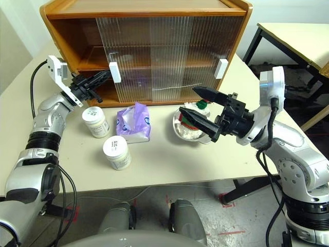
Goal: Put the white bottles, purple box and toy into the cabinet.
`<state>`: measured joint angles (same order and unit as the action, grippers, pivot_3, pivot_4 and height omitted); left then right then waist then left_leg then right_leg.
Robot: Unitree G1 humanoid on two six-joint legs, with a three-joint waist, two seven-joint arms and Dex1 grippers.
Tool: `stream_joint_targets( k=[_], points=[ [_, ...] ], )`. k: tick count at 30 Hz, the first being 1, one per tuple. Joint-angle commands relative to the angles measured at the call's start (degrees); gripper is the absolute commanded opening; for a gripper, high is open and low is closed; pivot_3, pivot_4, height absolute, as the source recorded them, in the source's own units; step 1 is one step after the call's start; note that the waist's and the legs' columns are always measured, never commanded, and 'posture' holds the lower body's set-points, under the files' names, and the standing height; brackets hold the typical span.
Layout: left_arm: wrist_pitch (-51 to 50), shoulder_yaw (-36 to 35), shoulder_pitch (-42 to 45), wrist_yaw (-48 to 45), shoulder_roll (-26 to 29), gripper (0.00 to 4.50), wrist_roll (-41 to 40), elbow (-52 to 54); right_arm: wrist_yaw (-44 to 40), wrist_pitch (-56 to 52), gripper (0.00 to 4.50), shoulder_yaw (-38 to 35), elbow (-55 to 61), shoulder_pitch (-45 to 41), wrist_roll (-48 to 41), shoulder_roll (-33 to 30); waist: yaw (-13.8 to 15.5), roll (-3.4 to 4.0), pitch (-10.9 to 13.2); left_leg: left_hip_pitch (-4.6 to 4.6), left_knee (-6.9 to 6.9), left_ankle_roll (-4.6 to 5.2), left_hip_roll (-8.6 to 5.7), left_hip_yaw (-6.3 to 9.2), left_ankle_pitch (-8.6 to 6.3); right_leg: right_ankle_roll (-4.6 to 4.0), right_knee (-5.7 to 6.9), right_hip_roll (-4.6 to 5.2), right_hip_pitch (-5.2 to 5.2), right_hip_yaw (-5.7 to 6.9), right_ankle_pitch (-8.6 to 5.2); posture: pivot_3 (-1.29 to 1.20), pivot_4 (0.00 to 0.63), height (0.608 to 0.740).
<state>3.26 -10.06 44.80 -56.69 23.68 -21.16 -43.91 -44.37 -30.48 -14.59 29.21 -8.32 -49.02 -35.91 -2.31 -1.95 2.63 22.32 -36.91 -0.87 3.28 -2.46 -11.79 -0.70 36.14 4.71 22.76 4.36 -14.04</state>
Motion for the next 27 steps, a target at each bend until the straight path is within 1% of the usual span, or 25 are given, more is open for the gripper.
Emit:
stream_joint_targets(
  k=[1, 13, 18, 27],
  points=[
    [1.3, 1.1, 2.0, -1.5, -0.7, 0.03, 1.5, -2.5, 0.5, 0.8, 4.5, -1.5, 1.4, 0.7, -1.0, 0.1, -0.1, 0.0, 0.0, 0.0, 0.0, 0.0, 0.0, 0.0, 0.0, 0.0, 0.0, 0.0, 0.0, 0.0, 0.0, -0.13, 0.0, 0.74],
    [3.1, 3.0, 5.7, -4.7, -3.7, 0.03, 3.7, -6.7, 2.0, 1.0, 4.5, -2.2, 2.9, 2.2, -1.2, 0.2, -0.3, -0.02, 0.0, 0.02, -0.02, 0.01, -0.01, 0.0, -0.01, 0.0, -0.01, 0.01, 0.0, 0.0, 0.0, -0.15, 0.0, 0.74],
    [3.6, 3.1, 6.9, -4.7, -4.8, 0.03, 4.3, -7.9, 2.3, 0.9, 4.5, -2.6, 3.3, 2.6, -1.3, 0.3, -1.3, -0.02, 0.0, 0.02, -0.02, 0.01, -0.01, 0.02, -0.02, 0.0, -0.01, 0.01, -0.01, 0.0, 0.0, -0.17, 0.0, 0.74],
    [3.7, 3.3, 8.5, -4.7, -6.2, 0.03, 4.9, -8.8, 2.8, 1.2, 4.5, -2.6, 3.7, 2.9, -1.3, 0.6, -1.7, -0.04, 0.0, 0.02, -0.01, 0.0, -0.01, 0.02, -0.02, 0.02, -0.01, 0.01, -0.01, 0.0, 0.01, -0.18, 0.0, 0.74]
  ],
)
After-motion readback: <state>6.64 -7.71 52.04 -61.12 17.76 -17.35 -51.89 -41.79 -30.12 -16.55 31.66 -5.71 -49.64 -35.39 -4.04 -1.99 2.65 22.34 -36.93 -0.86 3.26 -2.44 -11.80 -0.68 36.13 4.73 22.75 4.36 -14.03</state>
